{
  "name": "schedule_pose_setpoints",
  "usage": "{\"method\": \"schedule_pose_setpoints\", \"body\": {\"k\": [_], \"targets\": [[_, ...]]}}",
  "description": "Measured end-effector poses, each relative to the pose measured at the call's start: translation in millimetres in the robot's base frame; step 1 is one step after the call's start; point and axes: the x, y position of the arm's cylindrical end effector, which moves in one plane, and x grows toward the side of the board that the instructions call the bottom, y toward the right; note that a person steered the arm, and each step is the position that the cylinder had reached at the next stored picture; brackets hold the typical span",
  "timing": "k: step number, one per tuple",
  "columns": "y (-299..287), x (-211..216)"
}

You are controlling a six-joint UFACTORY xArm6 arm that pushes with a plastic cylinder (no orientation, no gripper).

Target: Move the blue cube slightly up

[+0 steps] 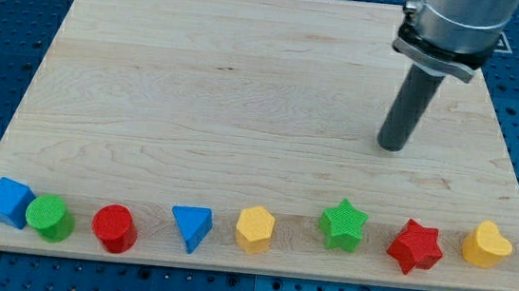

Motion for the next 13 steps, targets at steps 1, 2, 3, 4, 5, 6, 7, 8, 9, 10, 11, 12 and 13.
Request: {"method": "schedule_pose_setpoints", "body": {"k": [1, 2, 3, 4, 5, 6, 7, 8, 9, 10, 11, 12, 13], "targets": [[-31.8, -9.3], [-61.3, -14.3], [-94.8, -14.5], [-123.4, -14.5], [-152.5, -14.5], [-180.1, -14.5], [-206.0, -14.5], [-230.3, -14.5], [-255.3, -14.5], [-282.6, -14.5], [-308.5, -13.3], [-329.8, 5.7], [-351.4, 29.6]]}}
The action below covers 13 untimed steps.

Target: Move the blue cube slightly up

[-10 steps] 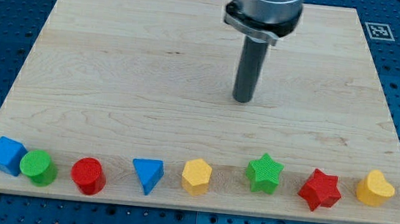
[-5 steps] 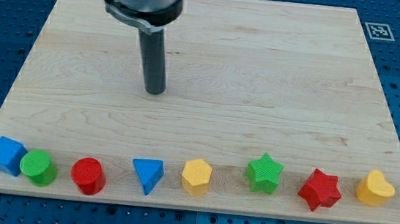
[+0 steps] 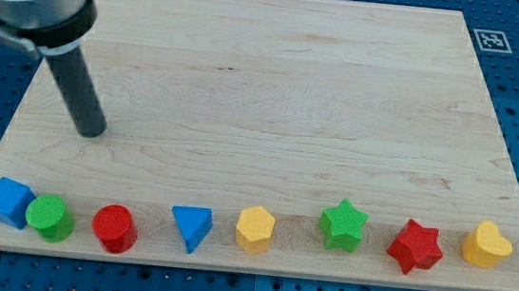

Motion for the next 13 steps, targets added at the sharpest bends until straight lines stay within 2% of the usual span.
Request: {"method": "schedule_pose_setpoints", "body": {"k": [2, 6, 7, 13], "targets": [[-47.6, 34.9], [-92.7, 49.0], [-93.8, 49.0], [-91.6, 127.0]]}}
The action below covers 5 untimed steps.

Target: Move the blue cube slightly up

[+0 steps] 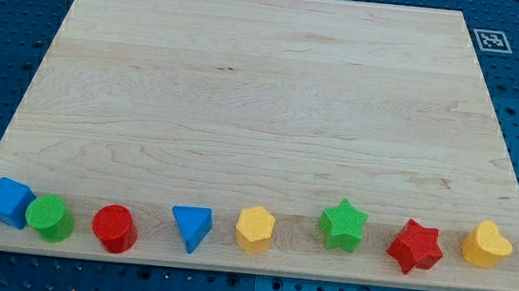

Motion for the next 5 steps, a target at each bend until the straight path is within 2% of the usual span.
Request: {"method": "schedule_pose_setpoints", "body": {"k": [4, 5], "targets": [[59.7, 2.0], [63.4, -29.9]]}}
